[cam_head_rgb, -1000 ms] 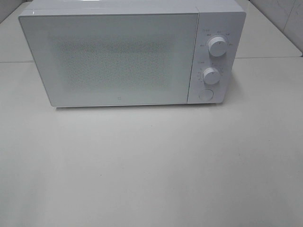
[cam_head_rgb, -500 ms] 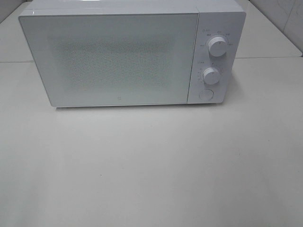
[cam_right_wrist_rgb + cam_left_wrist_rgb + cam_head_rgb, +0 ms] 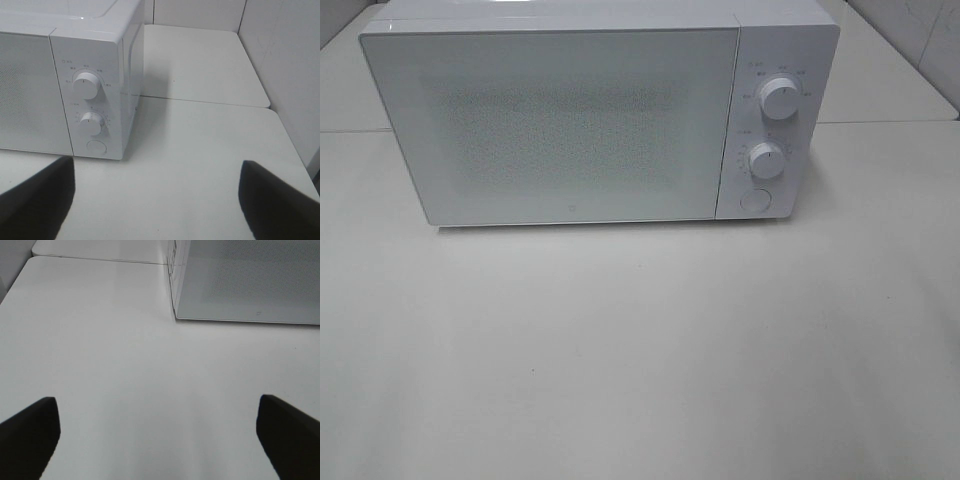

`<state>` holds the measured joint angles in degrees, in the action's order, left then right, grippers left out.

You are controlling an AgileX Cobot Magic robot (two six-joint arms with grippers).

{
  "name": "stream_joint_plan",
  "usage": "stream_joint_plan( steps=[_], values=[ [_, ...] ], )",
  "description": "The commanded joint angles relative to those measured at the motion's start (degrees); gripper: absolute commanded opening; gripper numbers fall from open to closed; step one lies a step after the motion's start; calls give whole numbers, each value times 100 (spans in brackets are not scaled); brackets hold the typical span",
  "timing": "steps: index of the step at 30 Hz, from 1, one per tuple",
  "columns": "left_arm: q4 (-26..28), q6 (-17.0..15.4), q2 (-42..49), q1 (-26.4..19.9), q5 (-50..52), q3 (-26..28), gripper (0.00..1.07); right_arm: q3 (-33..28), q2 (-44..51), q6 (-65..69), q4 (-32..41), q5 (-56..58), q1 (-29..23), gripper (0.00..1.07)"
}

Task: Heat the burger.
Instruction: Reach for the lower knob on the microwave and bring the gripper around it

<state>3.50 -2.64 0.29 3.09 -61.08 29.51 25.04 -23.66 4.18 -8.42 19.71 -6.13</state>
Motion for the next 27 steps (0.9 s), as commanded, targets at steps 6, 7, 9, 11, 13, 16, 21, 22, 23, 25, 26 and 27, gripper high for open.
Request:
stream_joint_plan(
  steps=[6,7,9,11,13,16,21,22,23,25,26,27],
  values=[
    [11,-29,80,-11,0,6,100,-327,-773,23,-86,-1507,34,79],
    [11,-29,80,-11,0,6,100,-407,-974,23,-80,-1925,34,79],
    [11,-29,80,-11,0,6,100,-458,-1049,29,-80,-2091,34,79],
    [11,-29,80,-11,0,6,100,-533,-1243,40,-80,-2492,34,79],
    [11,-29,80,-11,0,6,100,-607,-1541,74,-80,-2985,34,79],
    [11,-29,80,-11,0,6,100,-613,-1621,80,-80,-3134,34,78],
    [11,-29,80,-11,0,6,100,-659,-2406,-86,-143,-4011,34,76],
    [11,-29,80,-11,0,6,100,-659,-2406,-86,-143,-4011,34,76],
    [11,-29,80,-11,0,6,100,-659,-2550,-229,-109,-4142,34,76],
    [11,-29,80,-11,0,6,100,-659,-2848,-493,120,-4492,34,76],
    [11,-29,80,-11,0,6,100,-659,-3140,-825,481,-4819,34,76],
    [11,-29,80,-11,0,6,100,-659,-3140,-825,481,-4819,34,76]
  ],
)
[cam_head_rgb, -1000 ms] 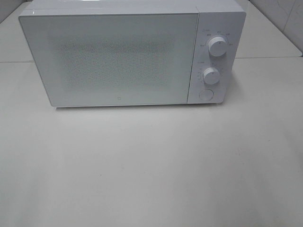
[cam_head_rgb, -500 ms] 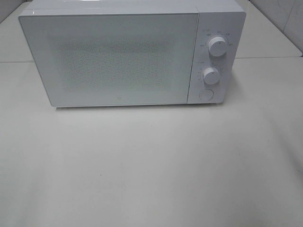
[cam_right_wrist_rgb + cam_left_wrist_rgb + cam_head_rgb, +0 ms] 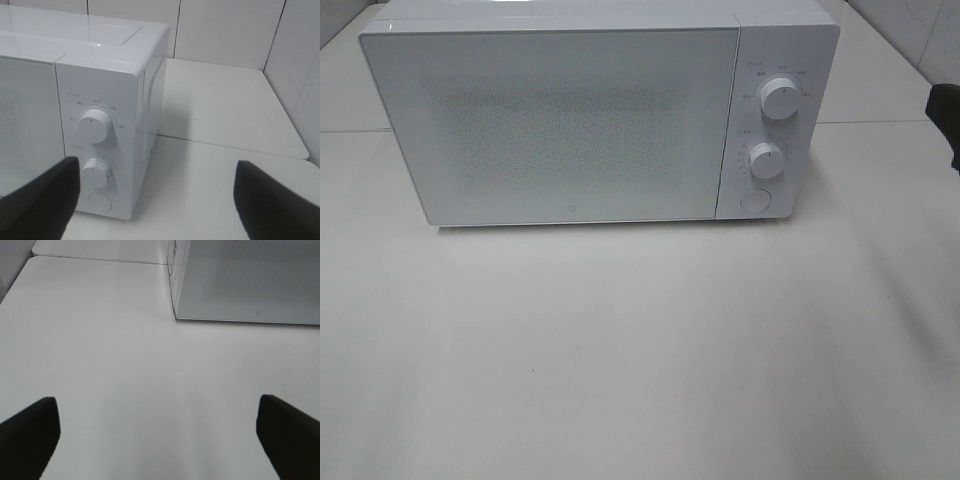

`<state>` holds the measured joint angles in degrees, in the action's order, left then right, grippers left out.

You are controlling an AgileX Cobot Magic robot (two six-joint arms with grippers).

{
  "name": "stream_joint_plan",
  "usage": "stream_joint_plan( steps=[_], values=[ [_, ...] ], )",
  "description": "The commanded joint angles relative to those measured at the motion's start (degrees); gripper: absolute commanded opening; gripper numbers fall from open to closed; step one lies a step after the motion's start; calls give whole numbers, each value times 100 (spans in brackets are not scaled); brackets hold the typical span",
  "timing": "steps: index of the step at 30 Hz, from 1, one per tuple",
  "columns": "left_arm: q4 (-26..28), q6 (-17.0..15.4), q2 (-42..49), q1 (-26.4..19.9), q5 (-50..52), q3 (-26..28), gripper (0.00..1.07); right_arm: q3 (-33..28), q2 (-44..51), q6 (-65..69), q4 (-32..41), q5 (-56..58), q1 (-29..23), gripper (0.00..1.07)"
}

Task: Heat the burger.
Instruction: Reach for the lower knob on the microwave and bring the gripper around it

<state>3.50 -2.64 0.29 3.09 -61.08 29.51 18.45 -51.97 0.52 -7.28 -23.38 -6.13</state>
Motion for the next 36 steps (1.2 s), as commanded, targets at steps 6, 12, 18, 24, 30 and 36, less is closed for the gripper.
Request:
stream_joint_plan(
  steps=[6,12,18,24,30,36],
  values=[
    [11,-29,80,-11,0,6,100,0,-1266,-1461,1541,-1478,11,76],
    [11,-29,80,-11,0,6,100,0,-1925,-1885,2418,-2355,-539,76],
    [11,-29,80,-11,0,6,100,0,-2636,-2194,3237,-3312,-1392,76],
    [11,-29,80,-11,0,6,100,11,-3478,-2011,3736,-4349,-2108,76],
    [11,-29,80,-11,0,6,100,74,-4183,-1507,3850,-4819,-2498,76],
    [11,-29,80,-11,0,6,100,218,-4635,-1243,3856,-4939,-2538,76]
  ],
)
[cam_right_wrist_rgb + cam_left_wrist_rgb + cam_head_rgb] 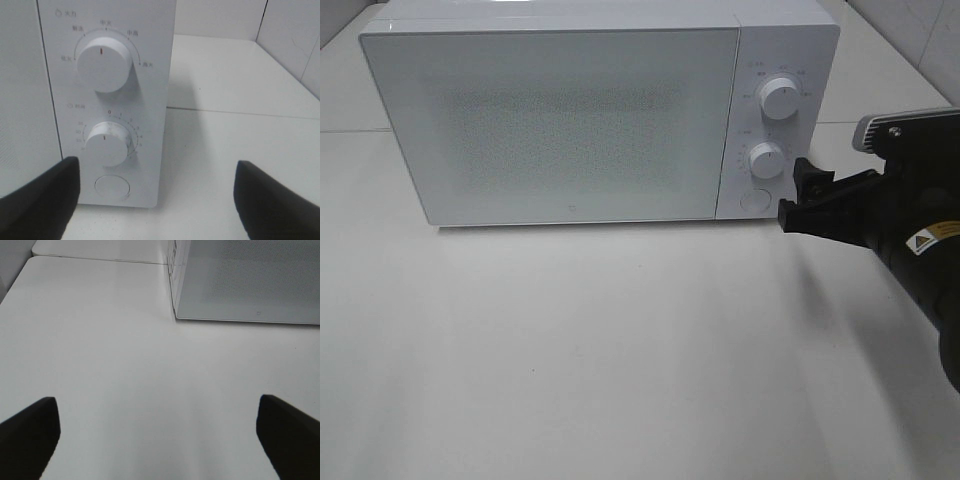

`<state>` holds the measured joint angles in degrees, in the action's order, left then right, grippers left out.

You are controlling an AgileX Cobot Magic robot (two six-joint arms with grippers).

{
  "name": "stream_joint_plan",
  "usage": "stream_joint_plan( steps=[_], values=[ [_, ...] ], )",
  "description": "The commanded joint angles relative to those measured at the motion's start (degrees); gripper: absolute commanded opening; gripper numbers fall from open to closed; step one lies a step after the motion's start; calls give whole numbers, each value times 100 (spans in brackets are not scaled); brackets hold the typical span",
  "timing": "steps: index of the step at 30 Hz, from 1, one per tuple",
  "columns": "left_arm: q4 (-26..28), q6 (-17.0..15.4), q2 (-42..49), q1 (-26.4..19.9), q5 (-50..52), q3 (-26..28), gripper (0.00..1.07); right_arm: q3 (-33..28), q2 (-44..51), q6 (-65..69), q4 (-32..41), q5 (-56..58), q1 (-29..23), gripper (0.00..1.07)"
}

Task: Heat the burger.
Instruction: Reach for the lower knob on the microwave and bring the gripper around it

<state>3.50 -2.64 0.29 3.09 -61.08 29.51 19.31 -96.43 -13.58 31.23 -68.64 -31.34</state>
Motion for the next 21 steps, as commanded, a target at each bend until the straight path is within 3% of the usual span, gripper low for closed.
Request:
stream_joint_plan(
  steps=[1,21],
  values=[
    [11,-29,80,-11,0,6,100,218,-332,166,0,-418,-17,76],
    [11,-29,80,-11,0,6,100,1266,-1444,160,-11,-424,-17,76]
  ],
)
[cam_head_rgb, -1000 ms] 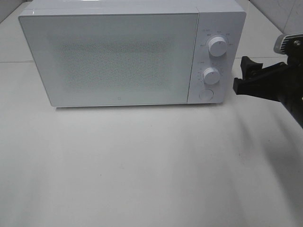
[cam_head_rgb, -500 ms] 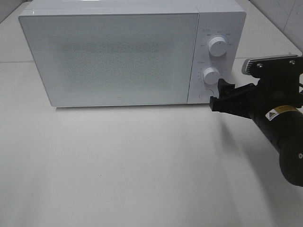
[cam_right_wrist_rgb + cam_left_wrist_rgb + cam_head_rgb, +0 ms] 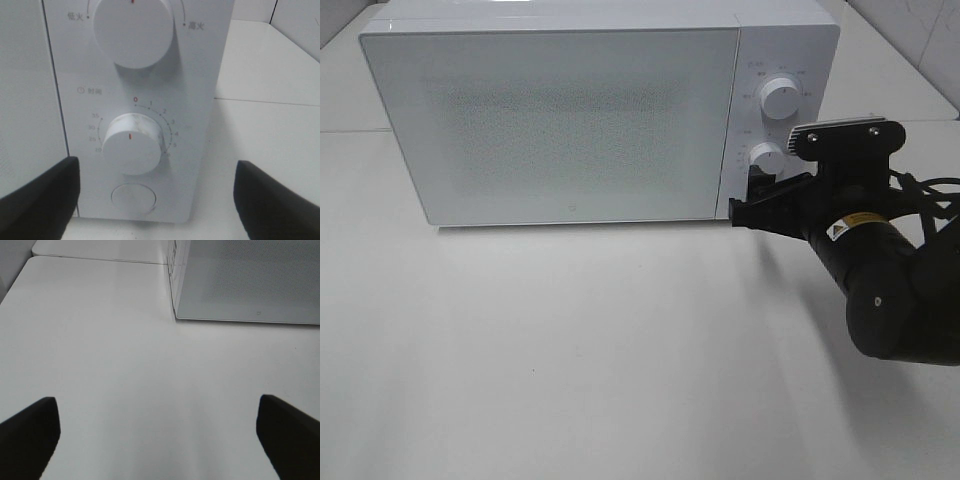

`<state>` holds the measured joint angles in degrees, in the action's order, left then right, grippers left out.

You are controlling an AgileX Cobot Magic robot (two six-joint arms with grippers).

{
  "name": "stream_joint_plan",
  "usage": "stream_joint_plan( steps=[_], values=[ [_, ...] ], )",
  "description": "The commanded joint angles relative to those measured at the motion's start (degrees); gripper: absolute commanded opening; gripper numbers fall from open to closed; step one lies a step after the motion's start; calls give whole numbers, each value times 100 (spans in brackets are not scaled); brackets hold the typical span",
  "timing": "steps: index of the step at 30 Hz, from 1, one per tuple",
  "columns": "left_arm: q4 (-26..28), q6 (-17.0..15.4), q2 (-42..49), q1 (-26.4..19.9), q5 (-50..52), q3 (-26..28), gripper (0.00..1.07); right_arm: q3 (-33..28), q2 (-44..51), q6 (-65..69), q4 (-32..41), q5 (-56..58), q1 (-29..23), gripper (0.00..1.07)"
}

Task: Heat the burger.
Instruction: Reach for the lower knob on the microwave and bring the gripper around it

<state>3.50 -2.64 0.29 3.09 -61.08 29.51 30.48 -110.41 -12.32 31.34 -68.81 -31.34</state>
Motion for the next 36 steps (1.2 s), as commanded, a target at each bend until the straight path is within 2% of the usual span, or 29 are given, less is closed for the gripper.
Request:
stream_joint_plan(
  steps=[1,5,16,27,30,32,33,34,35,36],
  values=[
    [11,-29,80,-11,0,6,100,149,-46,34,-23,-407,-17,76],
    [11,-29,80,-11,0,6,100,510,-350,29,-52,-401,-17,76],
    [11,-29,80,-11,0,6,100,1037,-802,11,-69,-378,11,76],
    [11,-29,80,-11,0,6,100,1134,-859,-17,-69,-367,17,76],
    [11,-29,80,-11,0,6,100,1134,-859,-17,-97,-372,86,72],
    [11,-29,80,-11,0,6,100,1134,-859,-23,-115,-372,86,63],
    [11,-29,80,-11,0,6,100,1134,-859,-23,-115,-372,86,63],
    [11,-29,80,-11,0,6,100,1134,-859,-34,-132,-367,86,54],
    [11,-29,80,-11,0,6,100,1134,-859,-34,-132,-367,86,54],
    [11,-29,80,-11,0,6,100,1134,-859,-34,-172,-367,86,48]
  ],
)
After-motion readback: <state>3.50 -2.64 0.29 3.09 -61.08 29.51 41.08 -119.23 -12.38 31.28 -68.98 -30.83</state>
